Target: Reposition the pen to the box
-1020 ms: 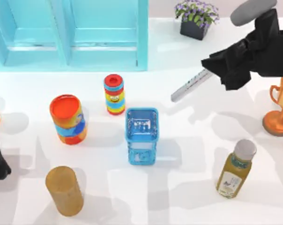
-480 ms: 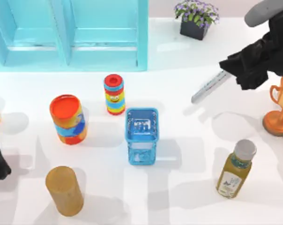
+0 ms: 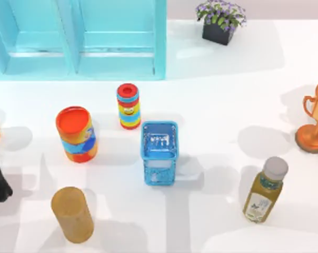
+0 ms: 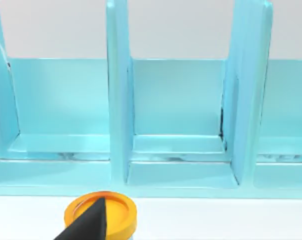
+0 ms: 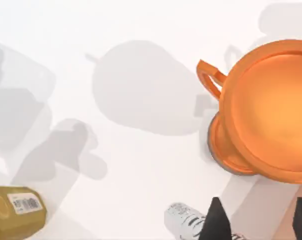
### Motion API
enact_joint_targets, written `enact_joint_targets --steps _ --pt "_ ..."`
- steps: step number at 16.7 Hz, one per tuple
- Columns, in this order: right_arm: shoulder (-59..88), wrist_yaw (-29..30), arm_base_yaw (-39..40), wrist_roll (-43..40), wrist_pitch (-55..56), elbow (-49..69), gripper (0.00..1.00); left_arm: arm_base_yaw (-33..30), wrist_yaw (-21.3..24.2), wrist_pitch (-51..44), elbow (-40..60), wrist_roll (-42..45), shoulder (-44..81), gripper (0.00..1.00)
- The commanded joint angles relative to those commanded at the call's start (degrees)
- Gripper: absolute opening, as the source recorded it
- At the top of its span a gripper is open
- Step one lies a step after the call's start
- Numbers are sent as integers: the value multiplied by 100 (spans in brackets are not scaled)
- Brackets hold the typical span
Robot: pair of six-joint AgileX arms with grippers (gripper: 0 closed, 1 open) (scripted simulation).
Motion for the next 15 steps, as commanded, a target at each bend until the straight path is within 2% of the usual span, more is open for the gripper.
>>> enact_joint_targets --steps 3,6,8,15 --pt "-128 371 -1106 -509 -804 552 0 0 0 0 0 0 0 100" --pt "-181 654 -1807 -855 -1114 975 0 0 0 0 0 0 0 100" --pt "-177 742 -2000 -966 -1076 1105 0 0 0 0 0 0 0 100" --pt "-147 745 -1964 -957 -883 935 0 0 0 0 0 0 0 100"
